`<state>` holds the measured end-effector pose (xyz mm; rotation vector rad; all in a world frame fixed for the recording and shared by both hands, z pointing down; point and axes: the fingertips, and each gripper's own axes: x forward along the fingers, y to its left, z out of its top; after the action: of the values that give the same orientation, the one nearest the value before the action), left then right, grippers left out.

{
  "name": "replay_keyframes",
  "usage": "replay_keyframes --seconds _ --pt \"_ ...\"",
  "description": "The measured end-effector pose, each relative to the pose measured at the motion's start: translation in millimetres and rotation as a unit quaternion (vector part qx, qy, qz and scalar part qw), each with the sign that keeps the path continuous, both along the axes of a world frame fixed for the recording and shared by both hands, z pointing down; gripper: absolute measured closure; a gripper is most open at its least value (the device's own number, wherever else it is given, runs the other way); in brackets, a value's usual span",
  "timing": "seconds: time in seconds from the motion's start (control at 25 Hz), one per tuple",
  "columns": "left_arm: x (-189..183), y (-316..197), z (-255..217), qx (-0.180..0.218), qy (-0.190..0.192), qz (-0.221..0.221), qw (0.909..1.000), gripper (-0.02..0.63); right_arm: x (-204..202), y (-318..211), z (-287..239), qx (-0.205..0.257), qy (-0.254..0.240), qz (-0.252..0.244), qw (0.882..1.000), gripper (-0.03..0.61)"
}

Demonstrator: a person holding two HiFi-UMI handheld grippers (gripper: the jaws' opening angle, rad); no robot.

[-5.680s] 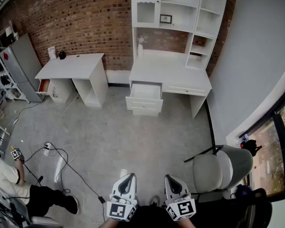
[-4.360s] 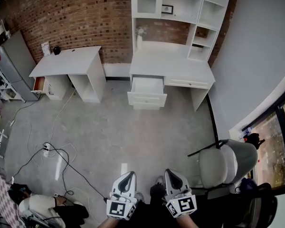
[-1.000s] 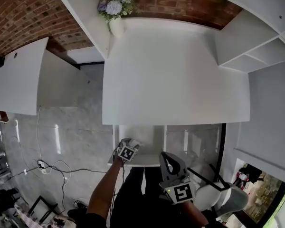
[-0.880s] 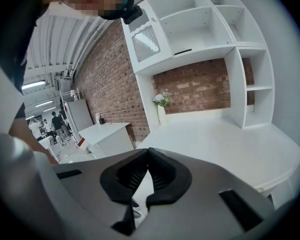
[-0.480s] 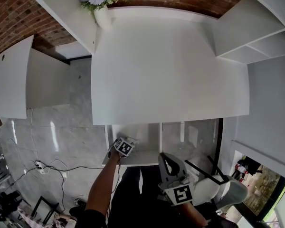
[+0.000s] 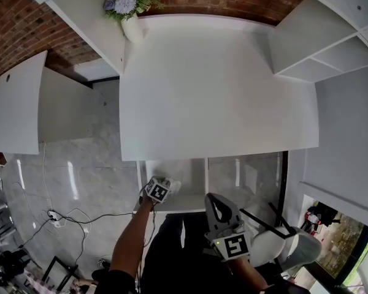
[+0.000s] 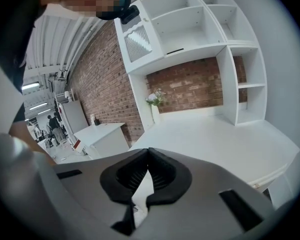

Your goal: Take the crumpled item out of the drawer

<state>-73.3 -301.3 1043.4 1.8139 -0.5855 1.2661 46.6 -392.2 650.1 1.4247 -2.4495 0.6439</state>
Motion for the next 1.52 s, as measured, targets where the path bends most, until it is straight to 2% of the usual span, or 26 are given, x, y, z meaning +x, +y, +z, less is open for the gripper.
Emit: replay_keyframes --seconds 0.2,0.28,0.36,0.48,0.6,0.76,0.92,1.08,1.32,1.52 --pt "-16 -24 -67 0.098 0.012 -0.043 0.9942 0.529 -1 15 -27 0.031 0.019 -0.016 0.999 0.565" --pt "-22 -27 -108 0.141 0.025 -0.068 0.9874 0.532 -4 26 -43 0.044 0.024 -0.018 0.999 0.565" --pt "-30 -25 -156 0.189 0.040 -0.093 0.9767 0.534 -10 41 -64 0.060 0.027 -0.015 0.998 0.565" --pt "-43 -19 -239 0.277 0.063 -0.129 0.9501 0.540 -21 72 -94 0.087 0.037 -0.018 0.995 0.565" --pt "-53 0 -316 0.357 0.088 -0.158 0.9165 0.546 -32 106 -124 0.121 0.043 -0.021 0.992 0.565" --pt "-57 32 -393 0.432 0.126 -0.185 0.8738 0.557 -36 149 -154 0.142 0.043 -0.004 0.989 0.566" --pt "-59 63 -445 0.481 0.141 -0.201 0.8415 0.561 -35 181 -163 0.150 0.043 0.009 0.988 0.566" --pt "-59 89 -486 0.504 0.144 -0.229 0.8204 0.563 -28 196 -170 0.161 0.040 0.006 0.986 0.565" --pt "-51 111 -525 0.521 0.134 -0.247 0.8058 0.561 -16 197 -173 0.153 0.022 0.007 0.988 0.565" --pt "-43 112 -537 0.529 0.137 -0.262 0.7955 0.561 -10 189 -171 0.149 0.016 -0.002 0.989 0.565"
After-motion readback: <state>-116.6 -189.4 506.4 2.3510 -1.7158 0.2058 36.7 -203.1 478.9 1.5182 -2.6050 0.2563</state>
